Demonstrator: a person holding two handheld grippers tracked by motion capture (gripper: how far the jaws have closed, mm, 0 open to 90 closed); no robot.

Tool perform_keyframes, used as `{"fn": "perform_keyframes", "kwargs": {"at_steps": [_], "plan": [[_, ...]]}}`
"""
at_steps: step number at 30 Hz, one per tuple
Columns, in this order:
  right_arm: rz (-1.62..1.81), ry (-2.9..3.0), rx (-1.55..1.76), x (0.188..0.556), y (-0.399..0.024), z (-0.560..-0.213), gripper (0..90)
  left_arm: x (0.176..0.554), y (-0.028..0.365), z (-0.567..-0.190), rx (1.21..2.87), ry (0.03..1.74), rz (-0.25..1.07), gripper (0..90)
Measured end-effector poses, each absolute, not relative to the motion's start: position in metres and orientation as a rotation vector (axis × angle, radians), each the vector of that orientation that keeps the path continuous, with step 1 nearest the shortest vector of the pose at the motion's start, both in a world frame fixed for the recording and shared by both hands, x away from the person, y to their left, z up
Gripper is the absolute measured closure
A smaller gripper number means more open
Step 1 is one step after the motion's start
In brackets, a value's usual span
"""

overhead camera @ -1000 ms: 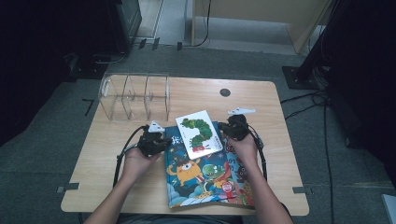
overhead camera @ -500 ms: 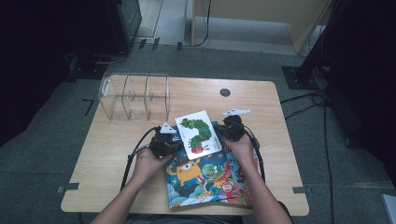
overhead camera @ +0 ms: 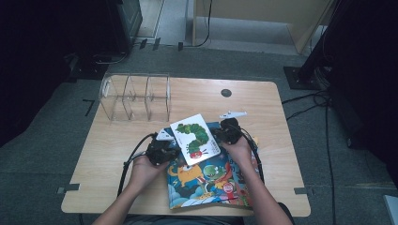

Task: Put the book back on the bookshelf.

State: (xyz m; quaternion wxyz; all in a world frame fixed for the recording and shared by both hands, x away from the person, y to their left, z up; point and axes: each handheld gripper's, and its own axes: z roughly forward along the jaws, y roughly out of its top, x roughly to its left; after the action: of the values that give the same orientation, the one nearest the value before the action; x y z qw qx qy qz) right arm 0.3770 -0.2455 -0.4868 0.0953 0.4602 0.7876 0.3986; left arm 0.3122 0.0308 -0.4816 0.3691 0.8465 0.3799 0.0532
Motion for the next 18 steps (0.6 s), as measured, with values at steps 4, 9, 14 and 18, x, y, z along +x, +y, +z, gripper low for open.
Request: {"fn": "perform_keyframes", "kwargs": {"at_steps": [4,9,14,18], "plan": [[1.176,2.360,1.326,0.373,-0.236,-0.486,90.0,0.301,0.036,-0.481,2.178,0.978,0.139,88.7],[1.177,2.385,1.279,0.370,-0.225,-0.486,90.0,0.290,0.045,-0.480,2.177,0.994,0.117,87.8],[1.173,2.416,1.241,0.368,-0.212,-0.486,90.0,0.281,0.052,-0.479,2.179,1.017,0.118,87.2],[1.181,2.429,1.210,0.368,-0.205,-0.486,90.0,0.274,0.055,-0.479,2.176,1.037,0.118,86.6]]}}
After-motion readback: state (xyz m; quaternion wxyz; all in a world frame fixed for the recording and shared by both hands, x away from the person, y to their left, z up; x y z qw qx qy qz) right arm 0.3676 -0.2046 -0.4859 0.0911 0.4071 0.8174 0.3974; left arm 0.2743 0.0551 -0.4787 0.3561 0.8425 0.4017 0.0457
